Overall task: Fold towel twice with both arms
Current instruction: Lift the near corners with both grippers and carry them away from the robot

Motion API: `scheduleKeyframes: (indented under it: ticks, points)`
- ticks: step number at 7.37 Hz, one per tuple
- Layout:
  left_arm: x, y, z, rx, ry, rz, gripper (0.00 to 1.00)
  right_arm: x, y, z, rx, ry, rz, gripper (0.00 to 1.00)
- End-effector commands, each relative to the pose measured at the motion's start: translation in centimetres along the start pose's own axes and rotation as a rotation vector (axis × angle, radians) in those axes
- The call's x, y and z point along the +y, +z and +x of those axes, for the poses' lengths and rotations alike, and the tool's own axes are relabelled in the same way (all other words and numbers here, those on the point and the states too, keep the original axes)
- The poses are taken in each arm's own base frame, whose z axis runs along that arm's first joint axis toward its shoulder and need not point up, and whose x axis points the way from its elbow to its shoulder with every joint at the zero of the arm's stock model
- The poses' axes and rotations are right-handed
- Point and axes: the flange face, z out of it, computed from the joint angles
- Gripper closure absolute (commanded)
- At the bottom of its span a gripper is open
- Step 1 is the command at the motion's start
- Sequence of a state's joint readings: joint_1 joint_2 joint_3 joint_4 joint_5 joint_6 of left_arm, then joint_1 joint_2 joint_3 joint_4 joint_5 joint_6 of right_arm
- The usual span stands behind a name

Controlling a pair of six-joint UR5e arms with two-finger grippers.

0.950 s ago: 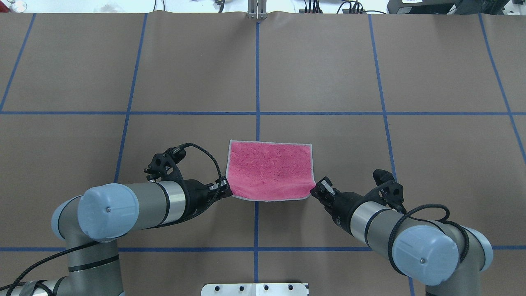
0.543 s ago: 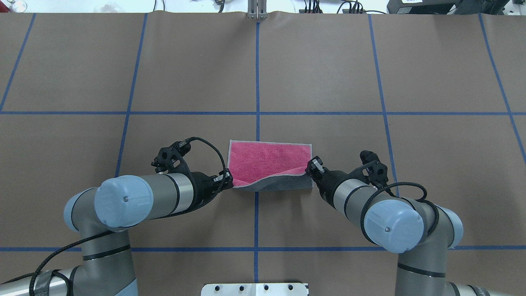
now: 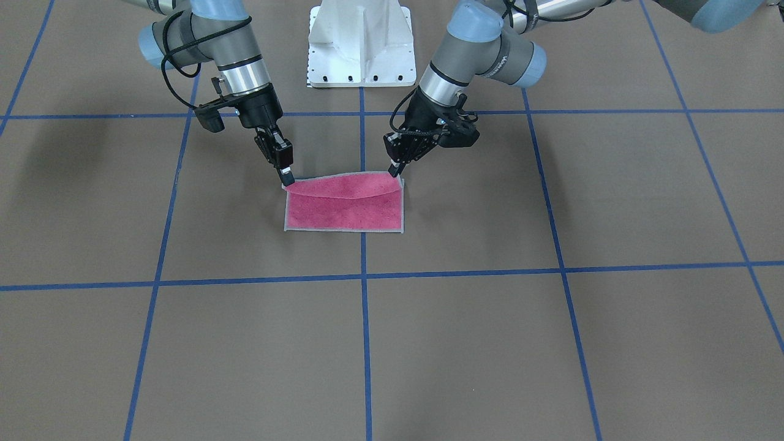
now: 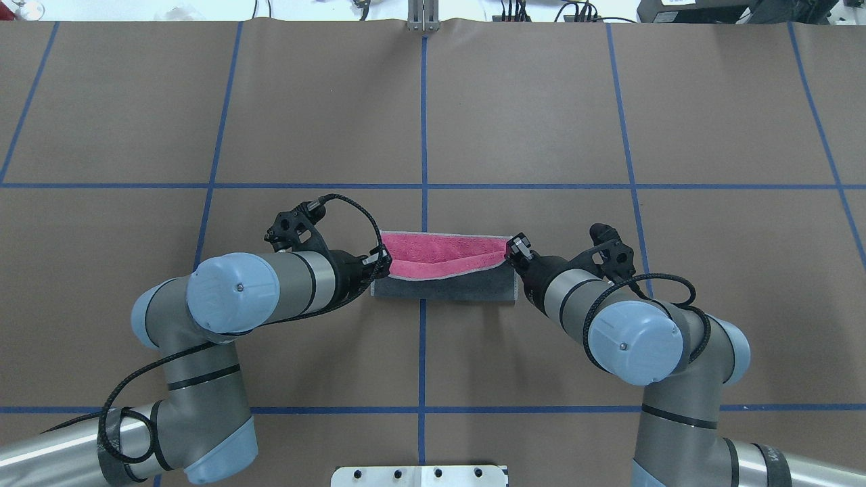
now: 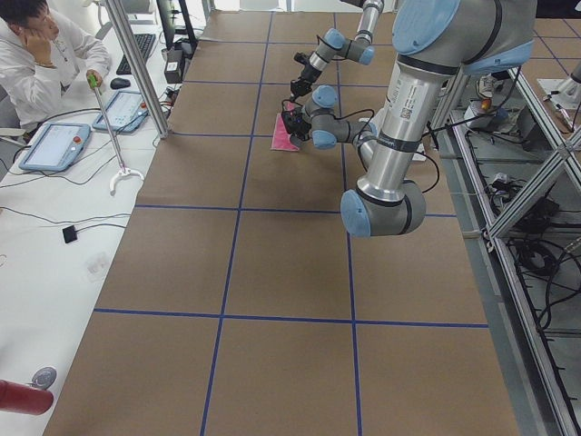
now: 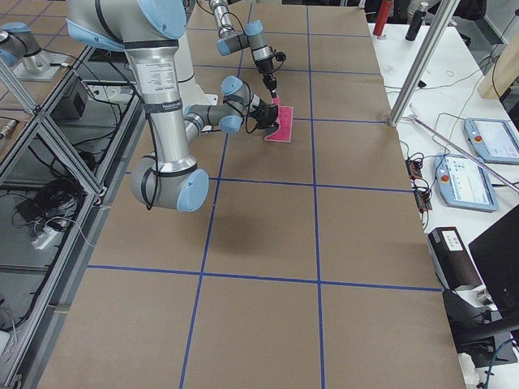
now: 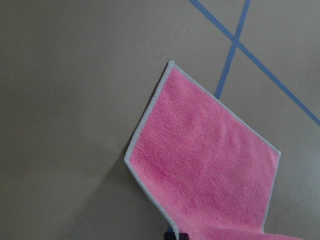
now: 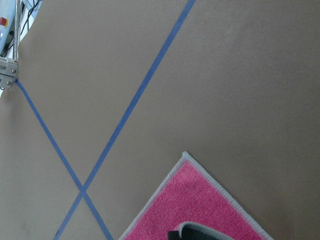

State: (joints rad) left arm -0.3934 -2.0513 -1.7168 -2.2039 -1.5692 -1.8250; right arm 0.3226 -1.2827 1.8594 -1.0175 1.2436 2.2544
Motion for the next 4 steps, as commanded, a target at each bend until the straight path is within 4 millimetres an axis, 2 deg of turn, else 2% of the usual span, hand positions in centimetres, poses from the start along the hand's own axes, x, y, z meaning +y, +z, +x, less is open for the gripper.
scheduleKeyframes:
  ticks: [1,4]
  points:
    - [-0.7,0.3,0.2,-0.003,0.022,0.012,1.0,0.4,0.9,-0.3,0.002,-0.002,0.006,1.0]
    - [-1.2,0.2,0.3,-0.002,0.021,0.019,1.0,-1.0,1.6,-0.6,0.002,0.003,0.03,1.0]
